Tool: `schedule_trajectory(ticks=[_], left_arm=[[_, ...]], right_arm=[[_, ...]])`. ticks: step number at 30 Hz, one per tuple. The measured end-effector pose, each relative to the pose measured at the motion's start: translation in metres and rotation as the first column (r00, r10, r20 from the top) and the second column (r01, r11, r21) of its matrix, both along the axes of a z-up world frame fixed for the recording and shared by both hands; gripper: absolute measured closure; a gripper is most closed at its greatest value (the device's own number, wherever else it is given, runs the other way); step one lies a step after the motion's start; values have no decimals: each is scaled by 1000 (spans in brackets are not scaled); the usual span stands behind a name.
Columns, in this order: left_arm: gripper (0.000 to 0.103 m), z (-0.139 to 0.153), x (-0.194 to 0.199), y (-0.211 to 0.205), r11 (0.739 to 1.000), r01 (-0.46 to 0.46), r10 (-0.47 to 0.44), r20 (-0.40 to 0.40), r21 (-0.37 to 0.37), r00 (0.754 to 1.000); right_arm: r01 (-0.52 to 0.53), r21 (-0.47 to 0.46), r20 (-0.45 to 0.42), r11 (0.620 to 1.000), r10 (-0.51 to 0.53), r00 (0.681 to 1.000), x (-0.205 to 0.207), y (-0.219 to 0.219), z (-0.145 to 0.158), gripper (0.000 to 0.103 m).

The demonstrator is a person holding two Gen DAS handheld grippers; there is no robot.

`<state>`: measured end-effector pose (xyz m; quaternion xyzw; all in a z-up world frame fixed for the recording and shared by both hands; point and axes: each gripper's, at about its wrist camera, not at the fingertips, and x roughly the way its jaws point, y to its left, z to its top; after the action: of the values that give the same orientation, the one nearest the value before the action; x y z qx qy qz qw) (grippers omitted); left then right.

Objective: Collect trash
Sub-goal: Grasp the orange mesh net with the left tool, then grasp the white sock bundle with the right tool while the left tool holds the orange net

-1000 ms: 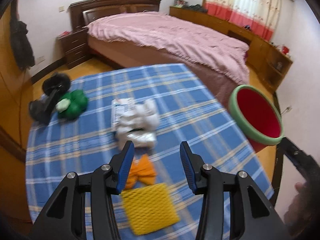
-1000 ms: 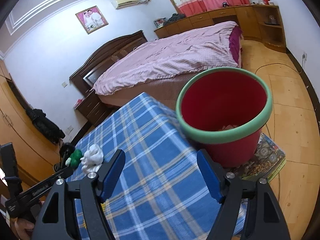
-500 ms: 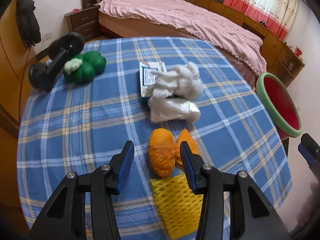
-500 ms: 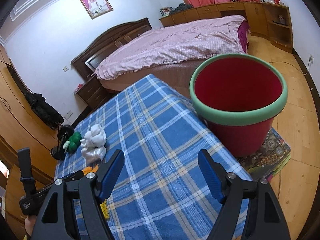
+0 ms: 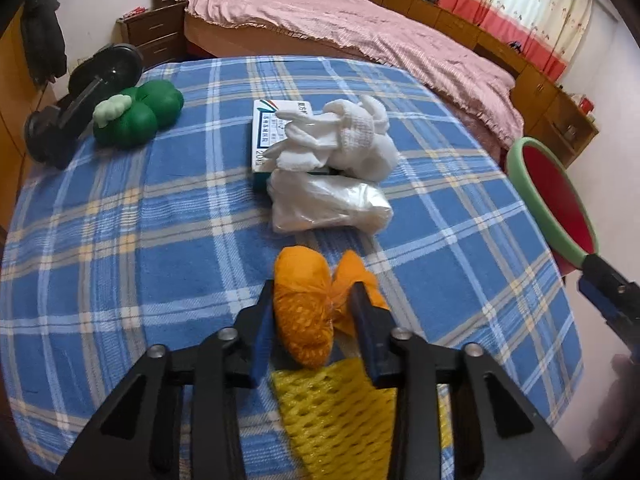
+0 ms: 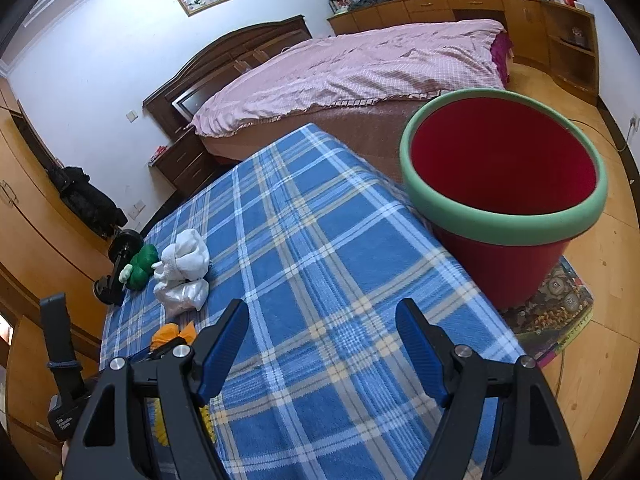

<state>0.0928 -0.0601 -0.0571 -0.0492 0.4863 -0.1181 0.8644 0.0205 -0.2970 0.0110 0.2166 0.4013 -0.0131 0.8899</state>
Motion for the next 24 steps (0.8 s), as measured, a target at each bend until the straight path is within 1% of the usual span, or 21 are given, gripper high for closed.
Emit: schedule_trajectory(ticks=[3, 5, 6, 7, 12, 18, 21, 24], left_arm=[[77, 3, -2, 3, 1000, 5, -4, 13, -23, 1000], [78, 7, -3, 9, 999, -8, 9, 21, -36, 1000], [80, 10, -4, 12, 999, -21, 22, 30, -38, 999], [85, 13, -4, 17, 998, -34, 36, 41, -44, 999], [85, 28, 1, 43, 992, -107, 113, 87, -65, 990], [86, 43, 7, 79, 978, -193, 203, 140, -77, 969], [86, 46, 8, 93, 970, -229, 239, 155, -81, 959], [86, 47, 10, 105, 961, -259, 271, 152, -93, 950]], right_arm=[[-16, -7, -10, 1000, 16, 1000, 5, 5, -2, 25], [-27, -13, -12, 1000, 27, 1000, 7, 10, -2, 25], [-33, -14, -12, 999, 33, 999, 9, 11, -2, 25], [-41, -17, -12, 999, 40, 999, 10, 14, -1, 25], [-91, -46, -12, 995, 90, 996, 22, 32, 4, 25], [-133, -55, 7, 990, 133, 991, 40, 52, 12, 25], [-156, -65, 10, 986, 157, 988, 48, 64, 14, 25], [-184, -67, 13, 981, 185, 983, 57, 76, 15, 25]])
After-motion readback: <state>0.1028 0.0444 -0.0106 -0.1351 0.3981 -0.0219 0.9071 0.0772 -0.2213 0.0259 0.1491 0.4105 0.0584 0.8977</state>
